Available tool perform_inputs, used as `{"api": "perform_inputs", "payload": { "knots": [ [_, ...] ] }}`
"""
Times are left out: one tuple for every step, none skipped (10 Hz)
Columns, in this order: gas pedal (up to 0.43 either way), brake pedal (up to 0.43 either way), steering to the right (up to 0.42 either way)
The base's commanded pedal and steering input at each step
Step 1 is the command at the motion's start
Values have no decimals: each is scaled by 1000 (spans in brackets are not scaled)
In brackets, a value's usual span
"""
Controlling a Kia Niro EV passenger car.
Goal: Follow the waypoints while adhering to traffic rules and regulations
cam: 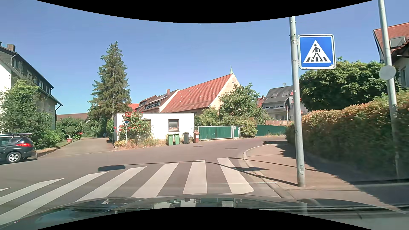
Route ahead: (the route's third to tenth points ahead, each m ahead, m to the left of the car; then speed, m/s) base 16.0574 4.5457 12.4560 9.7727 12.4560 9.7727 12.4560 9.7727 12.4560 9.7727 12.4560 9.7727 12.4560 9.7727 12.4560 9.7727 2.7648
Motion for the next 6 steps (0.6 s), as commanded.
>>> {"api": "perform_inputs", "payload": {
  "knots": [
    [0,85,-117],
    [0,85,-120],
    [0,85,-127],
    [0,79,-135],
    [0,73,-144],
    [0,37,-154]
  ]
}}
